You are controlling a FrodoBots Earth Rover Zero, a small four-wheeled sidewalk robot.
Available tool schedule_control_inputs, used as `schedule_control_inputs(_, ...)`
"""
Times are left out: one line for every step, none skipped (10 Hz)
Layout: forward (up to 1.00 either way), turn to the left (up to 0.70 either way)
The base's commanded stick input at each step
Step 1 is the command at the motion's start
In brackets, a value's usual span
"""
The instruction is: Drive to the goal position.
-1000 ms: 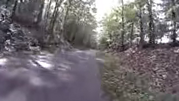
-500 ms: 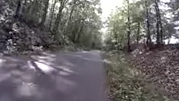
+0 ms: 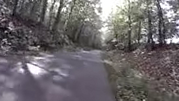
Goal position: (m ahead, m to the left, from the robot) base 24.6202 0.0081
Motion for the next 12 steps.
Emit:
schedule_control_inputs(0.70,0.00)
schedule_control_inputs(0.70,0.00)
schedule_control_inputs(0.70,0.00)
schedule_control_inputs(0.70,0.00)
schedule_control_inputs(0.70,0.00)
schedule_control_inputs(0.70,0.00)
schedule_control_inputs(0.70,0.00)
schedule_control_inputs(0.70,0.00)
schedule_control_inputs(0.70,0.00)
schedule_control_inputs(0.70,0.00)
schedule_control_inputs(0.70,0.00)
schedule_control_inputs(0.70,0.00)
